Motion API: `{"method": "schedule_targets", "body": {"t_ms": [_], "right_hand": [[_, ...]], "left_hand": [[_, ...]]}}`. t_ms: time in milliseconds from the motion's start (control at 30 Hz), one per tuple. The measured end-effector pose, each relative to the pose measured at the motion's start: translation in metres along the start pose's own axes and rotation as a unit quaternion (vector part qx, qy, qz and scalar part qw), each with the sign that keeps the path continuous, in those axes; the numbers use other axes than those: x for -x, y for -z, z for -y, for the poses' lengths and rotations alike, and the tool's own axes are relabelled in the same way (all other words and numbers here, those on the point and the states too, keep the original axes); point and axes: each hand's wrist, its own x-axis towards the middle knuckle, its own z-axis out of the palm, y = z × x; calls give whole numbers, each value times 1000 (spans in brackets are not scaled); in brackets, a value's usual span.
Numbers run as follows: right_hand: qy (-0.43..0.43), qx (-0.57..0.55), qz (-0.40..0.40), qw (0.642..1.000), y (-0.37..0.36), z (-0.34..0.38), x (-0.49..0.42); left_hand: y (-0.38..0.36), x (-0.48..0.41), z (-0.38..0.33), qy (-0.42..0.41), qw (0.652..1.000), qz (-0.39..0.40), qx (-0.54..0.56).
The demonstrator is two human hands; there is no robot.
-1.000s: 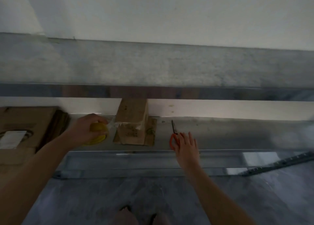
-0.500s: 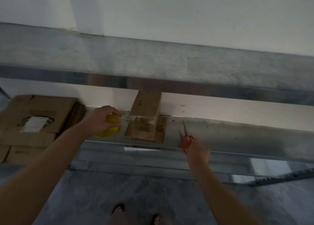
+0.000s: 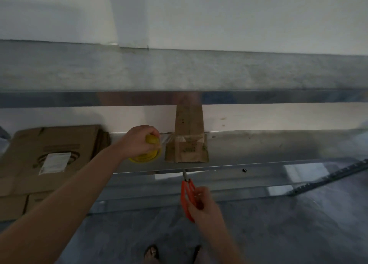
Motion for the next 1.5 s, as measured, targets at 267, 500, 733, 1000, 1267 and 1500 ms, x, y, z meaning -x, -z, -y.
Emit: {"method": "schedule_targets", "body": {"t_ms": [267, 500, 733, 1000, 1267, 1500], "right_hand": [[-101, -65, 84, 989, -43, 66, -18], [-162, -59, 105, 979, -46, 101, -21], [-165, -90, 94, 978, -50, 75, -20], [-125, -132, 86, 980, -56, 65, -50], [-156, -177, 64, 970, -60, 45, -75], [-111, -213, 35, 970, -61, 32, -84]], "left_hand": [[13, -1, 15, -20, 999, 35, -7], [15, -8, 21, -43, 998, 42, -12], [20, -11, 21, -64, 997, 32, -2], [19, -13, 19, -62, 997, 40, -5], [19, -14, 22, -66, 997, 49, -4], [16, -12, 19, -83, 995, 51, 12]]}}
